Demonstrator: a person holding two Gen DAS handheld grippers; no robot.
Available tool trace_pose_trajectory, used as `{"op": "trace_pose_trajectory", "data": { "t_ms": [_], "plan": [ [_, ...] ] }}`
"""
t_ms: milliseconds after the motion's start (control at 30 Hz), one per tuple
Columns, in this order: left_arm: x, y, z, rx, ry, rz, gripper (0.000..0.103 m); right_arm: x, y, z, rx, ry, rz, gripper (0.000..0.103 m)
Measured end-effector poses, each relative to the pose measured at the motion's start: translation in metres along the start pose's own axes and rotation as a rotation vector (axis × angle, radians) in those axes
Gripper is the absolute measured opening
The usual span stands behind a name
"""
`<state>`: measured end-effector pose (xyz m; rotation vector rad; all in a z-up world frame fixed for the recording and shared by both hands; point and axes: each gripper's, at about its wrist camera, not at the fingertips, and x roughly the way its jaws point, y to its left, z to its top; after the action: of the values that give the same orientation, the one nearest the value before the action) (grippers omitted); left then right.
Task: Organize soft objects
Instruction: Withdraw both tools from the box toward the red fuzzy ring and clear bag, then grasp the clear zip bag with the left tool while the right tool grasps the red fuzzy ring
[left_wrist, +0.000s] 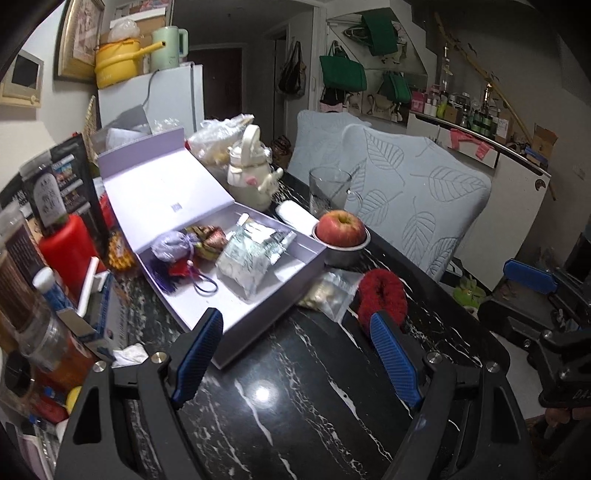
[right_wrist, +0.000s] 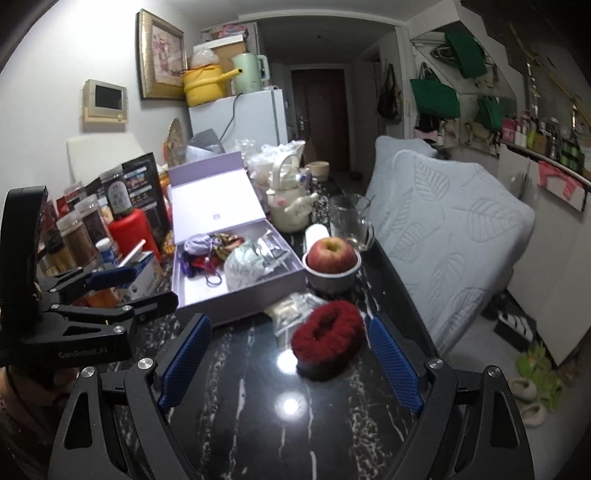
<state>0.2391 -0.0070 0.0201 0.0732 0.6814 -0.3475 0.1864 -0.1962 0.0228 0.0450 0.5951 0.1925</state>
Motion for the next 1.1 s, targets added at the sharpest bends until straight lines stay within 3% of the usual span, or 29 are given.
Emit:
{"op": "trace_pose_trajectory", "data": {
  "t_ms": [567,900,967,1100],
  "plan": [
    [0.059,0.001,-0.027,-0.046,0.111,-0.039,0.082,0.076,-0.028,-0.033,0.087,0.155,0.064,0.088],
    [0.094,0.019,-0.026,-0.115,0.126,0.009,0.082,0.133,-0.041,-0.027,0.083,0.21,0.015,0.089],
    [0.098,0.022,-0.024,-0.123,0.124,0.014,0.082,0.145,-0.043,-0.022,0.078,0.226,-0.017,0.097],
    [0.108,0.025,-0.02,-0.14,0.106,0.008,0.082,0.168,-0.041,-0.018,0.042,0.255,-0.023,0.098]
  ]
}}
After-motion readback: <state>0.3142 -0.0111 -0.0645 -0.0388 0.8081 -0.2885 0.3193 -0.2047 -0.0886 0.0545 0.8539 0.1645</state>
